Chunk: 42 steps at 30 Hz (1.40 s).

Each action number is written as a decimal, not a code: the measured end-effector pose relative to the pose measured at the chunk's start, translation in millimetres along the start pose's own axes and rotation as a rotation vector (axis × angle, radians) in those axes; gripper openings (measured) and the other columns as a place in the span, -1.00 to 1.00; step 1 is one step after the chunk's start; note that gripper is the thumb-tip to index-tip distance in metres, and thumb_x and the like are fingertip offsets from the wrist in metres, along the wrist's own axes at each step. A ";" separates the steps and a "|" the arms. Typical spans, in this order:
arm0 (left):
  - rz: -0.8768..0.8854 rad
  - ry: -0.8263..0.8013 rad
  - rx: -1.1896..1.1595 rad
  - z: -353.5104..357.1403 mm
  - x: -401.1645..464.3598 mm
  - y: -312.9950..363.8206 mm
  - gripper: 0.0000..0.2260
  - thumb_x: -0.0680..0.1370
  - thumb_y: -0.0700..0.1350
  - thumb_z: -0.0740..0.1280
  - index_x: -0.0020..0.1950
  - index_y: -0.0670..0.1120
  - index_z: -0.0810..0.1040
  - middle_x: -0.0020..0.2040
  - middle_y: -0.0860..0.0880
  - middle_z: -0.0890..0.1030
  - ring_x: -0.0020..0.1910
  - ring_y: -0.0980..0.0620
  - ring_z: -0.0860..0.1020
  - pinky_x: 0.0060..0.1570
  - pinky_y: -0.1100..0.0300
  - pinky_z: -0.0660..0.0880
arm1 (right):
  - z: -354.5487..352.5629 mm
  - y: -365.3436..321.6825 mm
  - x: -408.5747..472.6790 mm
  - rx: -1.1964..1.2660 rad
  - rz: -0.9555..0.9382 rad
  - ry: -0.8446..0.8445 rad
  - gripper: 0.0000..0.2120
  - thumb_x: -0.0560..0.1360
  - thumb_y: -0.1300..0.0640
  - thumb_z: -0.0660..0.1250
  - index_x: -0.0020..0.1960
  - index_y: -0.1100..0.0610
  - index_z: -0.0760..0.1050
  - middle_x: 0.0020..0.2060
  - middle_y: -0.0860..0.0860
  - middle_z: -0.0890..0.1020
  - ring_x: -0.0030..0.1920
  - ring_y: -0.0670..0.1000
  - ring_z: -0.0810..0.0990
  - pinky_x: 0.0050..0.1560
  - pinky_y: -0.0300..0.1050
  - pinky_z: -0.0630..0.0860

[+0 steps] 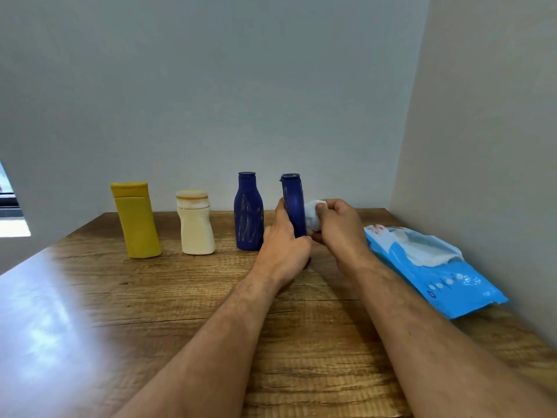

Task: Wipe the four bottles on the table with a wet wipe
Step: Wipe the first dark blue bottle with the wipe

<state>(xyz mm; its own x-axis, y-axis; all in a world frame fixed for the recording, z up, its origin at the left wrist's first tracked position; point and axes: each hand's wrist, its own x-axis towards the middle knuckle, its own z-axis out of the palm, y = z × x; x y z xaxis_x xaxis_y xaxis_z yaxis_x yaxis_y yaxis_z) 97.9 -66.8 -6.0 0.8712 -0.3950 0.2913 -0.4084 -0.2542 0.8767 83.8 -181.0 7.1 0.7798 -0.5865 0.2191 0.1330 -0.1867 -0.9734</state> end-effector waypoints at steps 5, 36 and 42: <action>0.041 -0.030 -0.166 -8.7 -8.1 1.4 -0.50 0.60 -0.06 0.35 0.51 0.12 0.28 0.22 0.11 0.56 0.19 0.12 0.56 0.26 0.06 0.51 | -5.0 -8.6 -5.9 0.106 0.049 -0.049 -0.80 0.66 0.09 0.18 0.19 0.10 0.51 0.04 0.07 0.63 -0.02 0.03 0.68 -0.17 -0.11 0.67; -0.209 0.222 -0.720 -94.8 -79.4 -21.1 -0.55 0.43 0.14 0.45 0.20 -0.10 0.54 -0.17 -0.16 0.68 -0.22 -0.11 0.64 -0.20 -0.01 0.61 | 39.8 -39.9 -70.2 0.417 0.158 -0.347 -0.84 0.63 0.16 0.24 0.15 0.19 0.52 0.16 0.20 0.56 0.08 0.20 0.65 -0.15 -0.08 0.69; -0.354 0.317 -0.868 -96.1 -76.2 -22.6 -0.39 0.54 0.38 0.10 0.15 -0.12 0.56 -0.22 -0.21 0.70 -0.30 -0.13 0.66 -0.07 -0.11 0.62 | 42.0 -39.3 -76.9 0.303 0.107 -0.385 -0.84 0.64 0.16 0.23 -0.09 0.03 0.50 0.04 0.13 0.59 0.02 0.12 0.67 -0.05 -0.02 0.68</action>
<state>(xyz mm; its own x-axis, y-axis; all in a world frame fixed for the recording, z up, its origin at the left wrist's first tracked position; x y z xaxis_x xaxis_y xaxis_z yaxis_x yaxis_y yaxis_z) 66.9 53.9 -11.3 0.9889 -0.1343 -0.0642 0.1210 0.4737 0.8723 44.3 -95.5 25.7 0.9603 -0.2458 0.1319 0.1672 0.1288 -0.9775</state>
